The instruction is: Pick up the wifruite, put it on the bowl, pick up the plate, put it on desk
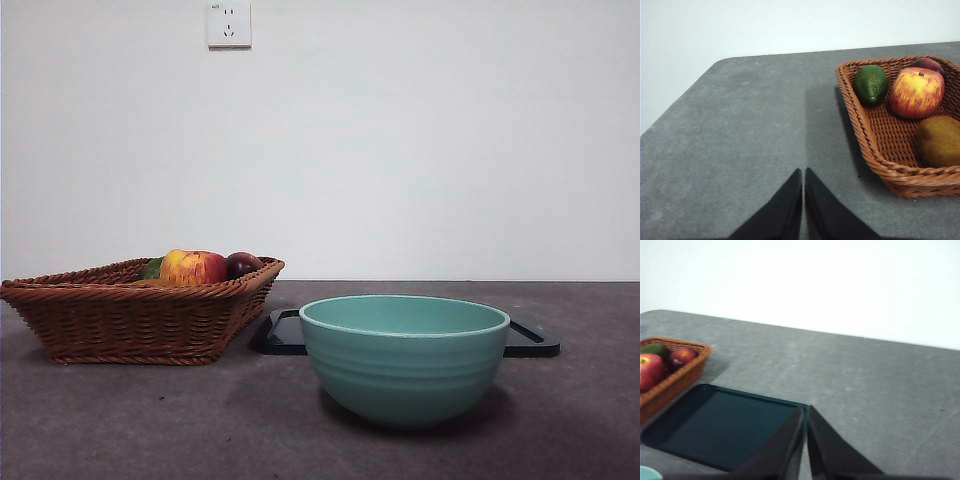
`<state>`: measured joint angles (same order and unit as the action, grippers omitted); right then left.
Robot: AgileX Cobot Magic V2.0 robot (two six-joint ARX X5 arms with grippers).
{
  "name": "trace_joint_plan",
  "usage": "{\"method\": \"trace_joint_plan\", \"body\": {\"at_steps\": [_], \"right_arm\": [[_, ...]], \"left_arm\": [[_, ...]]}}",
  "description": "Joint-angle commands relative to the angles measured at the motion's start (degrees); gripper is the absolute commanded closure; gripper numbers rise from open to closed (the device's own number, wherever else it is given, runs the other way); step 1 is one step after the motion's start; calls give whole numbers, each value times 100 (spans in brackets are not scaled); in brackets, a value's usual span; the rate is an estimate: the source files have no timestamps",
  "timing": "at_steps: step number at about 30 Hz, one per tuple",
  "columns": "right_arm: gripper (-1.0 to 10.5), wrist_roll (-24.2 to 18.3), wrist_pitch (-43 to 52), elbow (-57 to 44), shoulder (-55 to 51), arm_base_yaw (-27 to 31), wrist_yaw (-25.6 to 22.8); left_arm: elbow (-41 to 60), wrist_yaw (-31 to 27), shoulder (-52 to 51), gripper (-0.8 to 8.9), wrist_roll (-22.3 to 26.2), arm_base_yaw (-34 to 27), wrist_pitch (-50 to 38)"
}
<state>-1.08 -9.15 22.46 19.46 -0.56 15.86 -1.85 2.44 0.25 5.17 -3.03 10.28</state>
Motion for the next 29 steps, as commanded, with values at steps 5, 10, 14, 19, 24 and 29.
{"method": "trace_joint_plan", "body": {"at_steps": [5, 10, 14, 19, 24, 29], "right_arm": [[941, -96, 321, -1110, -1093, -48, -459], [941, -37, 315, -1563, -1587, -50, -562], [941, -33, 315, -1768, -1757, -50, -647], [941, 192, 315, -1978, -1875, -50, -903], [941, 435, 197, -2186, -1926, -55, -997], [941, 470, -74, -2186, -1926, -55, -992]], "left_arm": [[118, -9, -9, 805, -31, -13, 42], [118, -9, -9, 805, -31, -13, 42], [118, -9, -9, 805, -31, -13, 42], [118, -9, -9, 805, -31, -13, 42], [118, -9, -9, 805, -31, -11, 42], [118, -9, -9, 805, -31, -13, 42]]}}
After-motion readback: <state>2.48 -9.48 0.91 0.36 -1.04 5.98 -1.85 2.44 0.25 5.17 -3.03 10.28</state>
